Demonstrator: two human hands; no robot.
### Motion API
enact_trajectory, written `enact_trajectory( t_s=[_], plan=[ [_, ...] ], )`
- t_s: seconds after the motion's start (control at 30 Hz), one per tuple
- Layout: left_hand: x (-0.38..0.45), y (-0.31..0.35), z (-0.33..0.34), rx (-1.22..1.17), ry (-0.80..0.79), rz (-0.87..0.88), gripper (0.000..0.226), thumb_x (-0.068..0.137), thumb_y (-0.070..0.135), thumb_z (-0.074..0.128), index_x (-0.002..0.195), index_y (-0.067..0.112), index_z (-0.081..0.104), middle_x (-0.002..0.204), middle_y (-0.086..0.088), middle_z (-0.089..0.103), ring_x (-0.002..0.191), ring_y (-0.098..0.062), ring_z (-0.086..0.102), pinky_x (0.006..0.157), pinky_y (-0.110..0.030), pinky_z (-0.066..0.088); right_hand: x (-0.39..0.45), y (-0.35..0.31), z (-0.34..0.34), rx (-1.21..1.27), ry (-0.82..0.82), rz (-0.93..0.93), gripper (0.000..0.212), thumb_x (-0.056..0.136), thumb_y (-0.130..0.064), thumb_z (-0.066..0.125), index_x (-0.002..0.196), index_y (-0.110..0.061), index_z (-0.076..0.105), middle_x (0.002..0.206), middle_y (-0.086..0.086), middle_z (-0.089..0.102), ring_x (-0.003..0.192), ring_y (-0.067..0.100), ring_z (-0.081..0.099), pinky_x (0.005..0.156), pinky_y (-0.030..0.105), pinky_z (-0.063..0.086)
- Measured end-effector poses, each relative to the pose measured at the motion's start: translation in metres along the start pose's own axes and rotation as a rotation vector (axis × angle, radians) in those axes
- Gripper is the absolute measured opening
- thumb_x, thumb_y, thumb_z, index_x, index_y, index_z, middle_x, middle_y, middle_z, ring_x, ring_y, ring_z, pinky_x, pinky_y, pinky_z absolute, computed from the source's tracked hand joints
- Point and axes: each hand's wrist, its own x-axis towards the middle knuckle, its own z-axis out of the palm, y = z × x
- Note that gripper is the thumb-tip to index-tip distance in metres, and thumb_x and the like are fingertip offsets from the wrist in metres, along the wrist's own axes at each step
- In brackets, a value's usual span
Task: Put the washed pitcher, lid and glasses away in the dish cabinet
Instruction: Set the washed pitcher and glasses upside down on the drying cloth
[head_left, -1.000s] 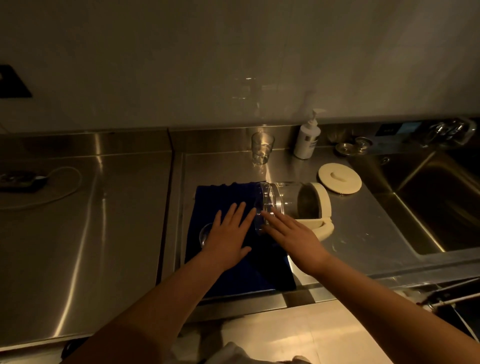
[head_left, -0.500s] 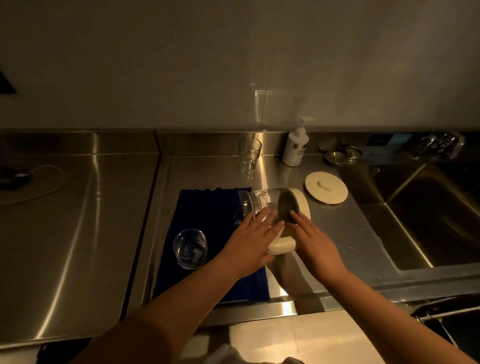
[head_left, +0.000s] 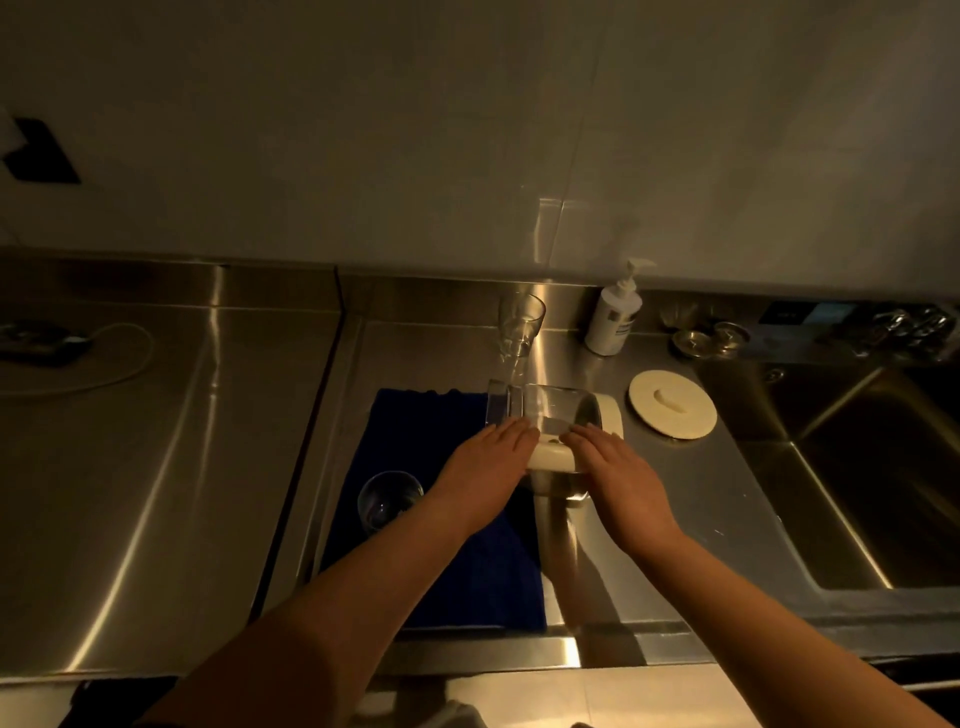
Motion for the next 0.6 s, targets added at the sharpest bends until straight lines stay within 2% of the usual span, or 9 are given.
enact_trajectory(
  t_s=[0.13,0.23,0.37,0.5,0.6],
  plan=[
    [-0.003,-0.011,-0.007,0.036,0.043,0.026,0.07,0.092,0.006,0.051,0.15,0.012,0.012,0.158,-0.009,0.013,0.146,-0.021,0.009,0.117,-0.031,0.007,0.011,-0.016,-0.001,0.0,0.023,0.011,0.06,0.073,-0.016,0.074,0.129,-0.017,0.051,0.125,0.008,0.057,0.107,0.026,0.056,0.085,0.037,0.048],
    [-0.006,-0.016,-0.011,0.035,0.072,0.123,0.068,0.093,0.004,0.05,0.15,0.011,0.013,0.158,-0.009,0.015,0.146,-0.022,0.01,0.117,-0.031,0.009,0.018,-0.026,0.005,0.006,0.017,0.04,0.062,0.074,-0.015,0.076,0.13,-0.018,0.05,0.126,0.007,0.057,0.108,0.026,0.055,0.087,0.037,0.047],
    [-0.006,-0.026,-0.014,-0.037,0.127,0.116,0.066,0.091,0.008,0.057,0.147,0.011,0.024,0.15,-0.01,0.034,0.138,-0.023,0.032,0.112,-0.03,0.027,0.039,-0.042,0.004,-0.034,0.02,0.034,0.061,0.072,-0.017,0.077,0.128,-0.018,0.052,0.122,0.009,0.059,0.106,0.029,0.055,0.087,0.039,0.046],
    [-0.004,-0.044,-0.018,-0.112,0.123,0.053,0.067,0.088,0.005,0.058,0.147,0.012,0.026,0.145,-0.009,0.037,0.129,-0.023,0.042,0.099,-0.03,0.041,0.06,-0.058,-0.007,-0.167,0.041,-0.023,0.071,0.053,-0.013,0.087,0.118,-0.014,0.06,0.107,0.011,0.065,0.095,0.032,0.061,0.081,0.04,0.049],
    [-0.006,-0.055,-0.02,-0.17,0.156,0.019,0.066,0.089,0.003,0.057,0.147,0.012,0.024,0.144,-0.008,0.037,0.122,-0.023,0.046,0.091,-0.029,0.044,0.075,-0.066,-0.014,-0.233,0.032,-0.066,0.065,0.066,-0.014,0.08,0.126,-0.017,0.055,0.116,0.01,0.061,0.106,0.031,0.055,0.09,0.04,0.044]
  ],
)
